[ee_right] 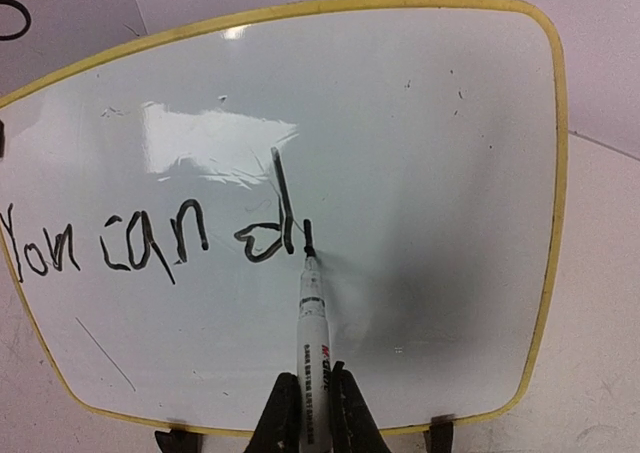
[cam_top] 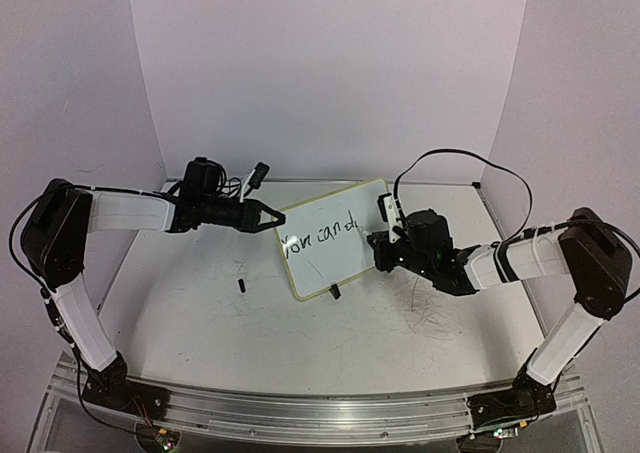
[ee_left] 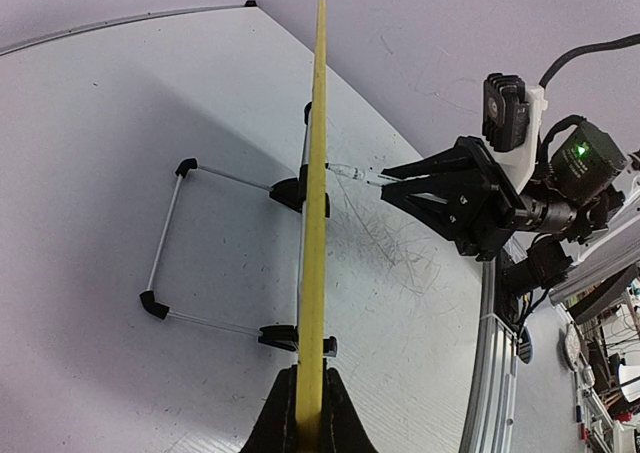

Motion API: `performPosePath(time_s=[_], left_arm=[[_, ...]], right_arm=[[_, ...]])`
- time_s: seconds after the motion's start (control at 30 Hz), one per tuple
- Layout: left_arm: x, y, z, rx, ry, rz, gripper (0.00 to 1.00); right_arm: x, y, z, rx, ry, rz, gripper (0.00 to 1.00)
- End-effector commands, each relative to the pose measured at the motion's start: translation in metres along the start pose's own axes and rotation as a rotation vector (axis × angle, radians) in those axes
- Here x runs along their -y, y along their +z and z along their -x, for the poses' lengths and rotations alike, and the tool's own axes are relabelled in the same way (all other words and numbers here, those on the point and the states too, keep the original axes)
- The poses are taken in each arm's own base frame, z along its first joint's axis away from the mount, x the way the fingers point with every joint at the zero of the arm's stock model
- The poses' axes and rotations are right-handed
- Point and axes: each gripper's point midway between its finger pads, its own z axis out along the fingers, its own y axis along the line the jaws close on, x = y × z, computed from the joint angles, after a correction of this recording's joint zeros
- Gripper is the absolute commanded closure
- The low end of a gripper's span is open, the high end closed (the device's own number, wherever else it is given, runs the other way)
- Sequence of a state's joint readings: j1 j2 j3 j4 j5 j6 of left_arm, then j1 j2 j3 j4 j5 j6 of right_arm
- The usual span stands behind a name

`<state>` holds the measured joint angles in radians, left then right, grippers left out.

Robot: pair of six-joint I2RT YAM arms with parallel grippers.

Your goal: Write a sentence on the whiteboard

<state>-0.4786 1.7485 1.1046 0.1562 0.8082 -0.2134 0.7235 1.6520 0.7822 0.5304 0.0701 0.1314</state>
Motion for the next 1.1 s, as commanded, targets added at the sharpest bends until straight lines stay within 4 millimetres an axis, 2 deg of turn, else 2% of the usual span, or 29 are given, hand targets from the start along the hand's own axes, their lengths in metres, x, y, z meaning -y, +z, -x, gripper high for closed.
performPosePath(time_s=[0.0, 0.23, 0.57, 1.07], left_arm=[[0.006, -0.006, 0.003, -0.001, 0.025, -0.007, 1.0], [0.006, -0.006, 0.003, 0.001, 0.028, -0.005, 1.0], [0.007, -0.006, 0.003, -0.001, 0.027, -0.012, 1.0], [0.006, -0.005, 0.003, -0.003, 0.023, -0.015, 1.0]], right_arm=[[0.011, 0.0, 0.004, 0.017, 0.016, -0.062, 1.0], [0.017, 0.001, 0.012, 0.042, 0.032, -0.097, 1.0], [0.006, 0.004, 0.029, 0.086, 0.014, -0.048, 1.0], [0.0, 0.007, 0.035, 0.097, 0.027, -0.019, 1.0]])
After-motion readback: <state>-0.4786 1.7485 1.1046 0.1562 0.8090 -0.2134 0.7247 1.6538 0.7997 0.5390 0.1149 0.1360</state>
